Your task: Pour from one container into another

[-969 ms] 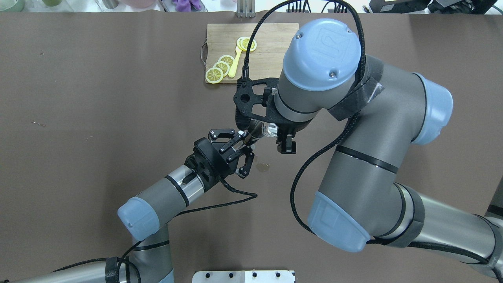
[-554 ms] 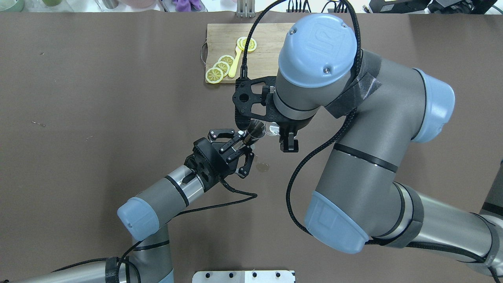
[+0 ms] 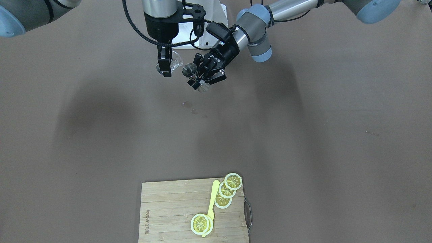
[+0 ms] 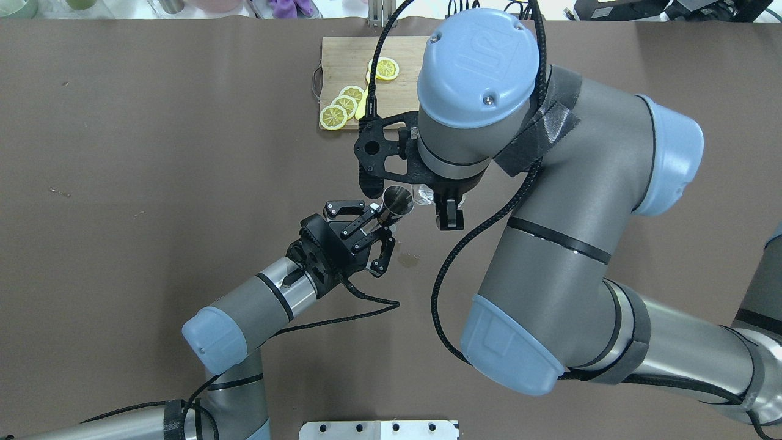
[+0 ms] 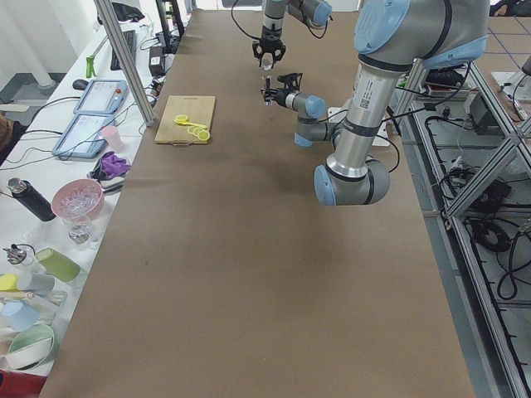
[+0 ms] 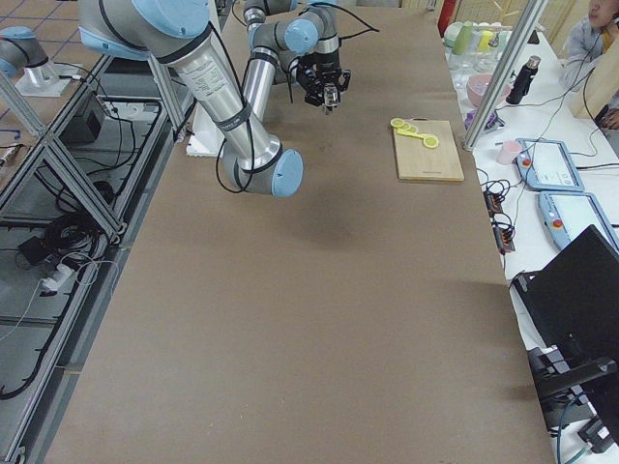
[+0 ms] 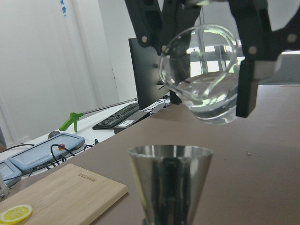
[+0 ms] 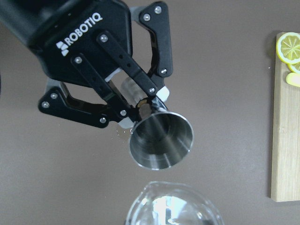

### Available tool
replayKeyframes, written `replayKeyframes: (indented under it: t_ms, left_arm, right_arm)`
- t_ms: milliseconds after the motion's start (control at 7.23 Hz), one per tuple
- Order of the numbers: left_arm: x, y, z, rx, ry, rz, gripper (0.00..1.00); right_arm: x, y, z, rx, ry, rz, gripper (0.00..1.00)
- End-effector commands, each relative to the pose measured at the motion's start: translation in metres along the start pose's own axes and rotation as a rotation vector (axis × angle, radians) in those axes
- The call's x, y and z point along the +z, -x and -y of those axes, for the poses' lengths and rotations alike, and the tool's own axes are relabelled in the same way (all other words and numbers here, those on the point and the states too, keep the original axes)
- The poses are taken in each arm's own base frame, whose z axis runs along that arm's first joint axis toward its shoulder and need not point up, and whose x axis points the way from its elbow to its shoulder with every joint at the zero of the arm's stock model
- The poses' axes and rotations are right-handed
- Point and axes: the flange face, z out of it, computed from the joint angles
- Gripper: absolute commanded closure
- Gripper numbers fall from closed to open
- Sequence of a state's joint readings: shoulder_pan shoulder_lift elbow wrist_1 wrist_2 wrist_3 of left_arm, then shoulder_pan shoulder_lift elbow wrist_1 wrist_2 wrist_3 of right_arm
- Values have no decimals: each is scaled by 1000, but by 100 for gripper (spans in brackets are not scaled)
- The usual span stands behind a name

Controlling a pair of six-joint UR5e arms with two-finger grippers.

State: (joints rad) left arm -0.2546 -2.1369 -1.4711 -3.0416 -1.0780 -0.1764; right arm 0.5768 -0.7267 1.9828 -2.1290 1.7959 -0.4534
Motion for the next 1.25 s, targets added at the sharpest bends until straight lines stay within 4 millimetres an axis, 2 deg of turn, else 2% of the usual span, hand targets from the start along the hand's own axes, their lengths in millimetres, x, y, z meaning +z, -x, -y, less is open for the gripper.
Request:
replayKeyframes:
  t_ms: [0, 1107]
  left_arm:
    - [0, 0, -1, 1, 1, 1, 100]
    - [0, 1, -1, 2, 2, 3, 100]
  right_arm:
    - [-4, -4, 6, -26, 21, -6, 100]
    - [1, -12, 16, -82, 73, 2, 100]
